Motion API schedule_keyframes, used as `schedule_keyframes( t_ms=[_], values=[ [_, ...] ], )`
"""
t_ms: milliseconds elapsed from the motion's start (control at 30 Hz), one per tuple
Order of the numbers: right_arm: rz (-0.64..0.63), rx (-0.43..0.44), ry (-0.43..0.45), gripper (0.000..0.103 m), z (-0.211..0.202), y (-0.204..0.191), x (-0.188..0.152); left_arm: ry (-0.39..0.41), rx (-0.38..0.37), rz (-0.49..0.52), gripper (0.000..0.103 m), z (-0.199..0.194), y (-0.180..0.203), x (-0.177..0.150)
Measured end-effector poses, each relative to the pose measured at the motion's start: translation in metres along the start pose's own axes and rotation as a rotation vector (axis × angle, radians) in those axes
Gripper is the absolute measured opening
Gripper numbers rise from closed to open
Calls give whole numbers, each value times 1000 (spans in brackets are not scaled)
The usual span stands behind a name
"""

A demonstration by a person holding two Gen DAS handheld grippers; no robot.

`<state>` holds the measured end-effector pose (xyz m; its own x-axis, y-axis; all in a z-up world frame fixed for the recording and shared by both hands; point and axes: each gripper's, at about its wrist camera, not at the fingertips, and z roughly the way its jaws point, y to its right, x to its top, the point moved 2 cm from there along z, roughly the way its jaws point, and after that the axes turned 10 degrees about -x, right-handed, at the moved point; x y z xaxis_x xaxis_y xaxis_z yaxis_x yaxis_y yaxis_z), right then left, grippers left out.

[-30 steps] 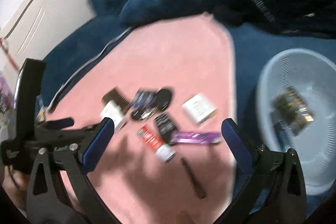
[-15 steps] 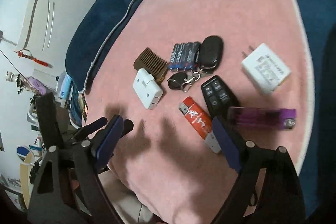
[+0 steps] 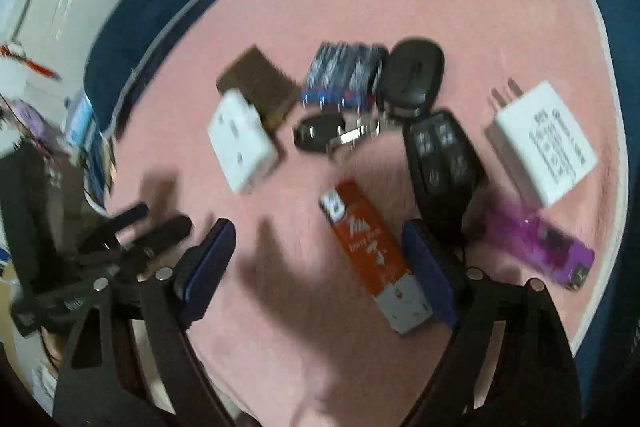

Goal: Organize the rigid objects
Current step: 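Move both tools back over the remaining items on the blanket, then grasp the white plastic block with the left tool while the right tool grasps the red lighter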

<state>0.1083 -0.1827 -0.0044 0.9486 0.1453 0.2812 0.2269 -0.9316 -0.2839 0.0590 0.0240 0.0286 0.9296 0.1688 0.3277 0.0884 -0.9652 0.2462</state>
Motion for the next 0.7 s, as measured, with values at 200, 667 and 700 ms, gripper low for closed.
schedule_keyframes(
  t_ms=[200,667,700],
  values=[
    [31,-96,-18,26,1,15,-6,12,-27,-52,102,0,-2,6],
    [64,-68,-31,27,-1,31,-8,-14,-13,-152,88,51,56,58],
    [58,-70,-31,27,1,28,-7,-24,18,-134,82,56,58,58]
  ],
)
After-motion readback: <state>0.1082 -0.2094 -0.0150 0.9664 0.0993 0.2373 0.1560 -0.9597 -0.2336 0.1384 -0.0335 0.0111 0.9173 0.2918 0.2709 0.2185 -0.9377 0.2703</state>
